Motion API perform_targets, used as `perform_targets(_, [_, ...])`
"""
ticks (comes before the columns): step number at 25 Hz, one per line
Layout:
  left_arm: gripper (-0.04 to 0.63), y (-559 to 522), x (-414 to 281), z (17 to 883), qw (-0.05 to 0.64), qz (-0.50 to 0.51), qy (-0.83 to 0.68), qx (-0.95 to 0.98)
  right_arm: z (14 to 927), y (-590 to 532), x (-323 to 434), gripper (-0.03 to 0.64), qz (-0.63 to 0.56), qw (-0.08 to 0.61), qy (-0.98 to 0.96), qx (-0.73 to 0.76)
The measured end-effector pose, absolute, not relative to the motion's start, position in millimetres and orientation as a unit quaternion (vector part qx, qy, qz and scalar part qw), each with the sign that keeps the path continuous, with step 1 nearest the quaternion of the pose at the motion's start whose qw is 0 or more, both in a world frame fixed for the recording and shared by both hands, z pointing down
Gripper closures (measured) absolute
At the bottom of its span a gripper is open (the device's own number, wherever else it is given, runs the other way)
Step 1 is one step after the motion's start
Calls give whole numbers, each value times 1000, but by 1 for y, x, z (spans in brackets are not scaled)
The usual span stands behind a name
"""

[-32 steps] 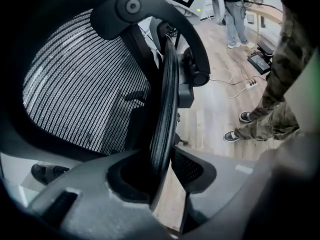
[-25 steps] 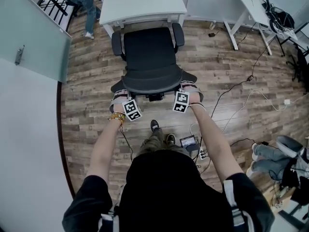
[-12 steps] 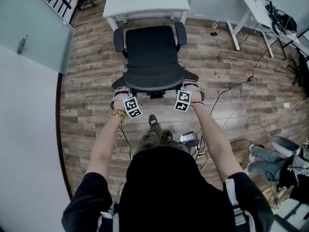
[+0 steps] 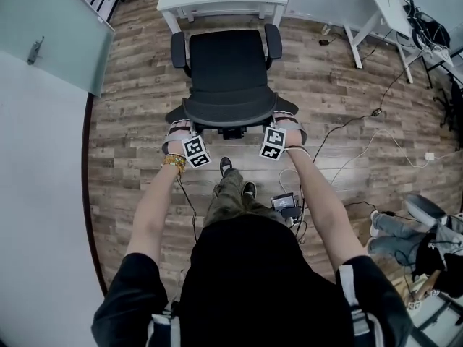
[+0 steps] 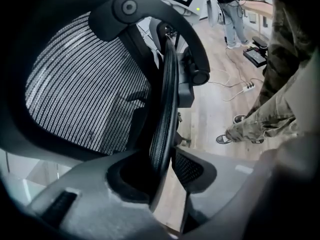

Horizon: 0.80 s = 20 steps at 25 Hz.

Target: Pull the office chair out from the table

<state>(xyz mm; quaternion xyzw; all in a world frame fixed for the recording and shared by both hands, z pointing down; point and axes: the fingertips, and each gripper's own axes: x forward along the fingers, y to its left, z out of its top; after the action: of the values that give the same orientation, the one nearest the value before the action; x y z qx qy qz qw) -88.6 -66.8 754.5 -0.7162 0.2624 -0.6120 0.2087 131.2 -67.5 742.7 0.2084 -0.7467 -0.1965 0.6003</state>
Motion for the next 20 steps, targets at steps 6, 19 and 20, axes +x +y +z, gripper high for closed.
perform_targets(6, [442, -53, -77, 756, 212, -614, 265, -713, 744, -54, 142, 496, -197, 602, -744, 211])
perform_targets(19, [443, -19, -89, 758, 214, -616, 264, -711, 747, -19, 132, 499, -211, 603, -740, 210])
perform_targets(20, [443, -17, -89, 758, 215, -615, 263, -712, 747, -16, 132, 499, -209, 604, -739, 212])
